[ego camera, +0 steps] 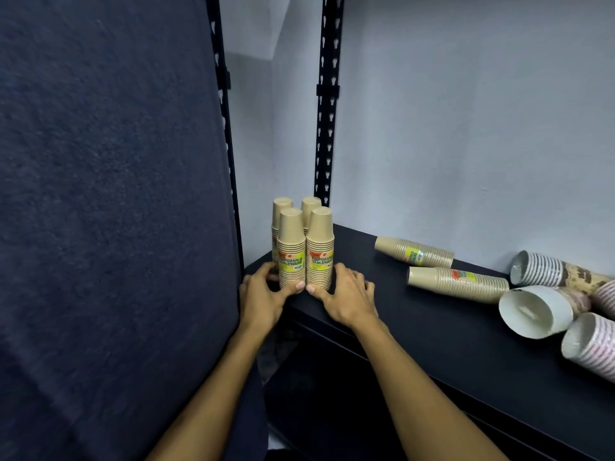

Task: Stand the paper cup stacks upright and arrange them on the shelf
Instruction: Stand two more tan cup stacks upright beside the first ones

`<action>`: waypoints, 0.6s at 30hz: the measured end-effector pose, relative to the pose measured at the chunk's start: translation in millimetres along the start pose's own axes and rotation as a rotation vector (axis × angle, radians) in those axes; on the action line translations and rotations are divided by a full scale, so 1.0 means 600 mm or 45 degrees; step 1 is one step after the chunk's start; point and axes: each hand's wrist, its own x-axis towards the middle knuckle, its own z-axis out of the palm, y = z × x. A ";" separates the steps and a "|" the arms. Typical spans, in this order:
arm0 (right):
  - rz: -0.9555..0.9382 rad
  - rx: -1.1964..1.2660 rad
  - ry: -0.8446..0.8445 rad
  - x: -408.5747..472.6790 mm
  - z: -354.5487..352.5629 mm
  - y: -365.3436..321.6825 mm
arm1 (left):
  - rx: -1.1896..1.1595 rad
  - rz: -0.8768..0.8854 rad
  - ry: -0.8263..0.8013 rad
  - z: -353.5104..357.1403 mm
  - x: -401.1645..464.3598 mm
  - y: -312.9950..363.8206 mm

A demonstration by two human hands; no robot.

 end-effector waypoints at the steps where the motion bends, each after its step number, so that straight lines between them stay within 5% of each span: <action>1: -0.001 -0.018 0.004 -0.004 -0.002 0.001 | 0.009 -0.007 -0.002 0.000 -0.002 0.001; 7: -0.094 -0.174 0.031 -0.056 -0.034 0.049 | -0.074 -0.067 -0.036 -0.010 -0.035 0.017; 13: -0.147 -0.314 0.035 -0.124 -0.111 0.132 | -0.191 0.092 0.216 -0.005 -0.127 0.067; 18: -0.150 -0.410 0.009 -0.169 -0.164 0.187 | -0.156 0.277 -0.048 0.027 -0.171 0.113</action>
